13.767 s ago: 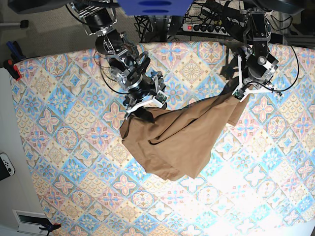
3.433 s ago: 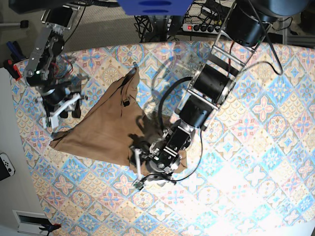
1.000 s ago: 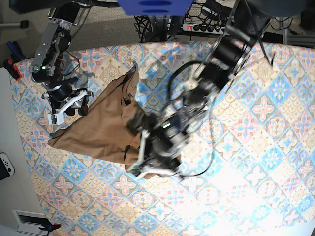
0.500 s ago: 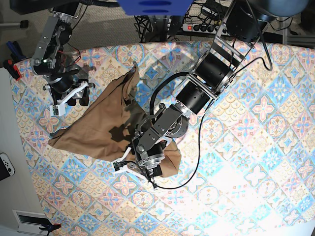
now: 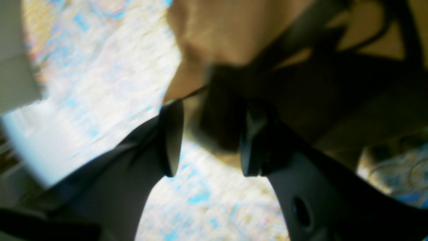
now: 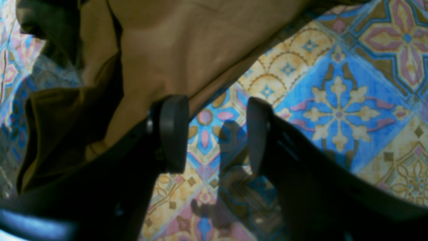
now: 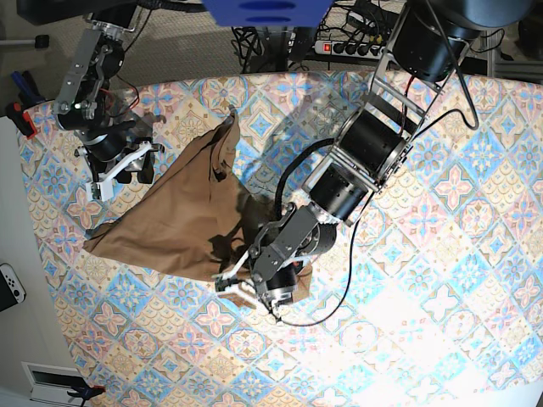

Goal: Layout the t-shirt on the table in an organized manner, then fold the t-shirt properly

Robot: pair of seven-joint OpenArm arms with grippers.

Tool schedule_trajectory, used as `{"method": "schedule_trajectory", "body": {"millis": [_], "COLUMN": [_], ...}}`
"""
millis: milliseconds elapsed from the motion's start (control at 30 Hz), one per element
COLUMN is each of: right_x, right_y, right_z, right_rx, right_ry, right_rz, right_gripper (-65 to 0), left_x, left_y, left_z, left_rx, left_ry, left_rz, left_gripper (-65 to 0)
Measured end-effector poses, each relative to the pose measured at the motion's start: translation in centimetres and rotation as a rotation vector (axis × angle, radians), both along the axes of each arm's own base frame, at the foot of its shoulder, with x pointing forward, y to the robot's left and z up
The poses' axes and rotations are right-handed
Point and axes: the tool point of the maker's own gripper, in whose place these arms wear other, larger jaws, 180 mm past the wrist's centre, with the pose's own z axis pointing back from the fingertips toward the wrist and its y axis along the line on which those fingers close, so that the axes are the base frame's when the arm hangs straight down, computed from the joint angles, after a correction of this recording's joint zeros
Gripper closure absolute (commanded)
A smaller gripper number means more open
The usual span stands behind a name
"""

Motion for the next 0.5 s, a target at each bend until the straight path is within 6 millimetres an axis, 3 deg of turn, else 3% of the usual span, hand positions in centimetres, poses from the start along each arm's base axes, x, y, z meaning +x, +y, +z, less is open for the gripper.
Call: {"method": "schedule_trajectory", "body": {"millis": [133,200,367,500], "right_x": [0.0,0.0,0.0,1.0], "right_y": [0.0,0.0,0.0,0.1], "right_z": [0.0,0.0,0.0,0.4], "right_rx": [0.0,0.0,0.0,0.0], "right_ry": [0.0,-0.001,0.001,-0.011], "right_rz": [0.0,0.0,0.0,0.003], "right_gripper": [-26.6,-26.6,-26.6,-26.6], "left_x": [-0.3,-0.1,-0.2,-0.3], "left_y": [-0.2,-0.5,-0.5,-0.5], "left_z": [-0.5,-0.1,-0.3,-0.3], "left_rx": [-0.009,-0.014,-0.016,-0.017], "left_ry": [0.015,0.008,0.01,0.014], "left_rz": [-0.008,-0.011,-0.013,-0.011], "left_gripper": [-26.5,-22.6,0.0,0.0]}}
